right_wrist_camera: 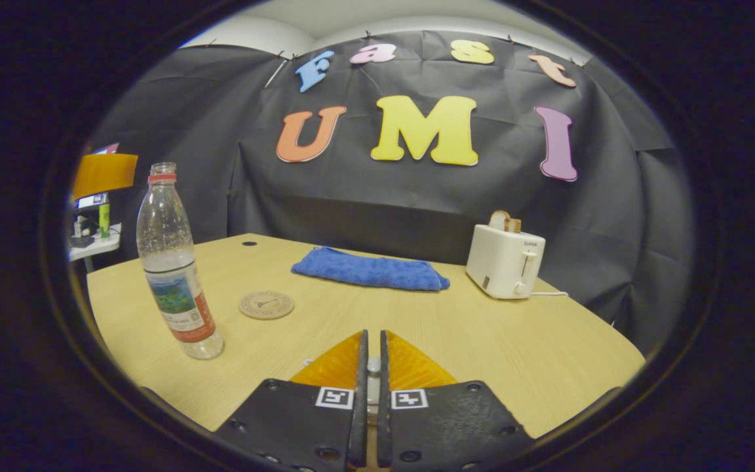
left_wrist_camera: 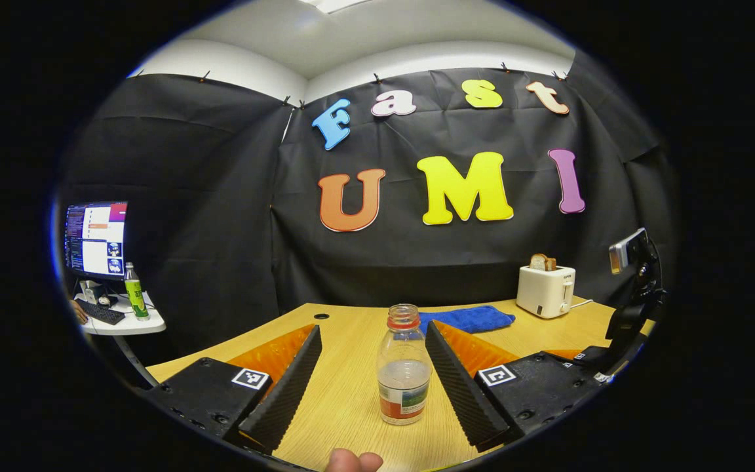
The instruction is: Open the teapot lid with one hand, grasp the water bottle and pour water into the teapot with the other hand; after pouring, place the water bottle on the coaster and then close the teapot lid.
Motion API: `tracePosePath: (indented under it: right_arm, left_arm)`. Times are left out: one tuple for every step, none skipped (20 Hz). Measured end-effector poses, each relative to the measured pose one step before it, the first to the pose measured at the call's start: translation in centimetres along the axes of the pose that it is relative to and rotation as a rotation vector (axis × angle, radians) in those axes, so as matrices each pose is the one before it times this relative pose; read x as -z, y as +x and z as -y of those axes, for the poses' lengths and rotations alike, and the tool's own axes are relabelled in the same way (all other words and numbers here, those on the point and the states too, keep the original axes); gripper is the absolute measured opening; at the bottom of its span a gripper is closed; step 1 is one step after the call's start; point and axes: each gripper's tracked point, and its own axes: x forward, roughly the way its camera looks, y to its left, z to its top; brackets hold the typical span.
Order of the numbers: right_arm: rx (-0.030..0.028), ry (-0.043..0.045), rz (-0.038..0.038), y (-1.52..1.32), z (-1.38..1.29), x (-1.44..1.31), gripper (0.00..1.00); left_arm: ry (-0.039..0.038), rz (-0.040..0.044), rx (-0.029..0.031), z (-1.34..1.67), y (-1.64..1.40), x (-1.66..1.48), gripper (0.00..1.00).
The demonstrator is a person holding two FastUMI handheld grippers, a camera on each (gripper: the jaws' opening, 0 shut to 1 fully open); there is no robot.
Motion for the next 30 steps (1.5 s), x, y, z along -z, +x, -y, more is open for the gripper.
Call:
tracePosePath:
  right_arm:
    - [-0.00061,-0.00223,0.00323,-0.056,0.061,-0.161,0.13]
    - [-0.00996,0.00239,-0.00231,-0.525,-0.158,-0.084,0.07]
    - [0.00188,-0.00349,0.00742,0.405,0.024,0.311,0.00]
    - [0.00105,-0.01020,-0.00082,0.178,-0.189,0.020,0.00]
    - [-0.00196,-0.00246,0.00494,-0.006,0.089,-0.058,0.00]
    - [-0.00531,0.00433,0.00083,0.080,0.070,-0.043,0.01]
    - [-0.00534,0.00005,0.00799,-0.024,-0.027,-0.267,0.00]
    - [-0.00659,-0.00454,-0.00273,0.166,-0.039,-0.077,0.00]
    - [-0.00773,0.00124,0.00297,-0.059,-0.075,-0.087,0.00]
    - [-0.00744,0.00243,0.00602,-0.059,-0.018,-0.232,0.00]
    - [-0.00301,-0.00037,0.00817,-0.083,0.133,-0.204,0.00]
    - [-0.00586,0.00142,0.00539,-0.122,0.003,-0.251,0.00]
    - [-0.00350,-0.00024,0.00381,-0.031,0.100,-0.239,0.01]
    - [-0.00133,-0.00107,0.00804,-0.040,0.189,-0.493,0.00]
    - [-0.00312,-0.00015,0.00812,-0.154,0.007,-0.386,0.00]
    - [-0.00360,0.00014,0.00471,-0.173,0.034,-0.372,0.00]
    - [-0.00599,0.00355,0.00048,-0.232,0.095,-0.282,0.00]
    - [-0.01067,0.00722,-0.00411,-0.359,-0.039,-0.231,0.00]
    - [-0.00698,-0.00001,0.00541,-0.583,-0.015,-0.305,0.00]
    - [0.00497,-0.01162,0.00854,-0.648,0.177,-0.462,0.00]
    - [0.00097,-0.01094,0.00575,-0.485,0.189,-0.149,0.00]
    - [-0.00160,-0.00107,0.00499,-0.569,0.114,-0.212,0.00]
    - [-0.00106,0.00227,0.00279,-0.493,0.135,-0.164,0.00]
    - [0.00038,0.00459,0.00505,-0.533,0.297,-0.182,0.00]
    - [-0.00044,0.00445,0.00164,-0.561,0.164,-0.147,0.00]
    - [-0.00102,0.00557,-0.00288,-0.309,0.179,-0.151,0.00]
    - [0.00014,0.00565,-0.00592,-0.411,0.229,0.079,0.00]
    - [0.00232,0.00781,-0.00152,-0.400,0.386,-0.191,0.00]
    - [0.00540,0.00573,0.00095,-0.251,0.350,-0.147,0.00]
    - [0.00887,0.00346,0.00377,-0.314,0.486,-0.171,0.00]
  left_arm:
    - [-0.00081,-0.00097,0.00034,0.016,0.015,0.072,0.99]
    - [-0.00038,-0.00063,-0.00106,-0.058,-0.008,-0.015,0.99]
    - [-0.00116,-0.00176,-0.00380,-0.179,0.003,0.001,0.99]
    - [-0.00068,-0.00123,-0.00098,-0.116,0.055,0.067,0.99]
    - [-0.00060,0.00191,-0.00286,-0.119,0.056,0.004,0.99]
    - [-0.00166,-0.00186,-0.00293,-0.170,0.008,0.061,0.99]
    - [-0.00418,-0.00223,-0.00380,-0.128,-0.011,0.035,0.99]
    - [-0.00607,-0.00530,-0.00542,-0.204,-0.039,0.300,0.99]
    - [-0.00424,-0.00438,-0.00256,-0.214,-0.017,0.182,0.99]
    - [-0.00338,-0.00283,0.00186,-0.135,-0.057,0.296,1.00]
    - [0.00081,-0.00615,0.00862,0.031,-0.055,0.297,1.00]
    - [0.00437,-0.00663,0.01022,0.186,-0.217,0.391,1.00]
    - [0.00357,-0.00527,0.01249,0.094,-0.197,0.445,1.00]
    - [0.00453,-0.00646,0.01789,0.470,-0.150,0.441,1.00]
    - [0.00162,-0.01477,0.01975,0.442,-0.130,0.564,1.00]
    - [-0.00372,-0.01497,0.01432,0.215,-0.135,0.780,1.00]
    - [-0.00865,-0.01798,0.01847,0.492,-0.157,0.761,1.00]
    - [-0.00851,-0.01573,0.02002,0.473,-0.090,0.770,1.00]
    - [-0.00733,-0.02373,0.02200,0.558,-0.043,0.850,1.00]
    - [-0.00073,-0.02501,0.01472,0.295,0.024,0.953,1.00]
    - [0.00181,-0.02069,0.00769,0.184,0.136,0.918,1.00]
    - [-0.00159,-0.02150,0.00739,0.085,0.093,0.861,1.00]
    - [-0.00249,-0.01848,0.00785,0.248,0.338,0.636,1.00]
    - [-0.00549,-0.01343,0.00595,0.138,0.407,0.611,1.00]
    - [-0.00962,-0.01189,0.00868,0.141,0.469,0.481,1.00]
    - [-0.01156,-0.01319,0.00306,0.035,0.660,0.488,1.00]
    - [-0.00774,-0.03014,0.00031,-0.084,0.637,0.776,1.00]
    - [-0.00505,-0.01851,-0.00005,-0.124,0.563,0.613,1.00]
    - [-0.00226,-0.01019,0.00053,-0.145,0.513,0.313,1.00]
    - [-0.00246,-0.01054,0.00247,0.148,0.466,0.300,1.00]
